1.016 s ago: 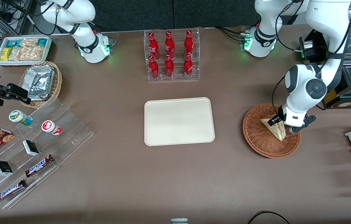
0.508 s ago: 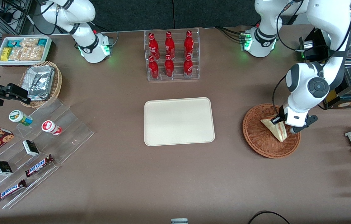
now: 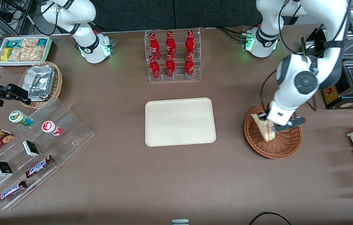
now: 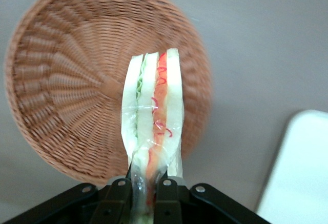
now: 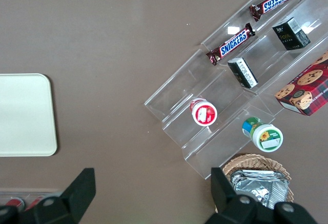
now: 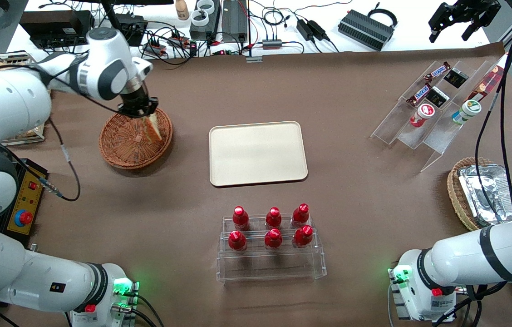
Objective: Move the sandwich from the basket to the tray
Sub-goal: 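Lift the sandwich and carry it over the cream tray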
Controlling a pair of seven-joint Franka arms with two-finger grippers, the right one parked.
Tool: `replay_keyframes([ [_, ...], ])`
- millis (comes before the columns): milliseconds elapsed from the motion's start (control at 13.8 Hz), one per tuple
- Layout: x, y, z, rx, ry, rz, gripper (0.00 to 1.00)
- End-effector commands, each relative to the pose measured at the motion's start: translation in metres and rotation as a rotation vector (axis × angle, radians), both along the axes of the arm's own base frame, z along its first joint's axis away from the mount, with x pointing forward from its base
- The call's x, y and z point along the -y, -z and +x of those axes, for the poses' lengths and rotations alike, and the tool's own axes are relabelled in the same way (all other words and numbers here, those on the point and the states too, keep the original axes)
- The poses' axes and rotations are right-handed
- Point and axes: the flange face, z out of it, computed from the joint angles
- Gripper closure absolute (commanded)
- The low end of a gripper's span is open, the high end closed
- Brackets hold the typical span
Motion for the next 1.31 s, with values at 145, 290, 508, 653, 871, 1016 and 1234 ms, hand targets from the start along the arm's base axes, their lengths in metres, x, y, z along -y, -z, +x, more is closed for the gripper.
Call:
replay_keyframes([
  [145, 0.094, -0.008, 0.009, -0.016, 0.113, 0.001, 1.00],
  [290, 0.138, 0.003, 0.004, -0.018, 0.165, 0.001, 1.00],
  [508, 0.208, 0.023, 0.003, -0.034, 0.161, -0.025, 1.00],
  [653, 0.238, 0.037, 0.004, -0.048, 0.136, -0.011, 1.00],
  [871, 0.272, 0.055, -0.007, -0.060, 0.139, -0.017, 1.00],
  [1016, 0.302, 0.062, -0.016, -0.073, 0.147, -0.027, 1.00],
  [1234, 0.329, 0.073, -0.031, -0.079, 0.166, -0.019, 1.00],
])
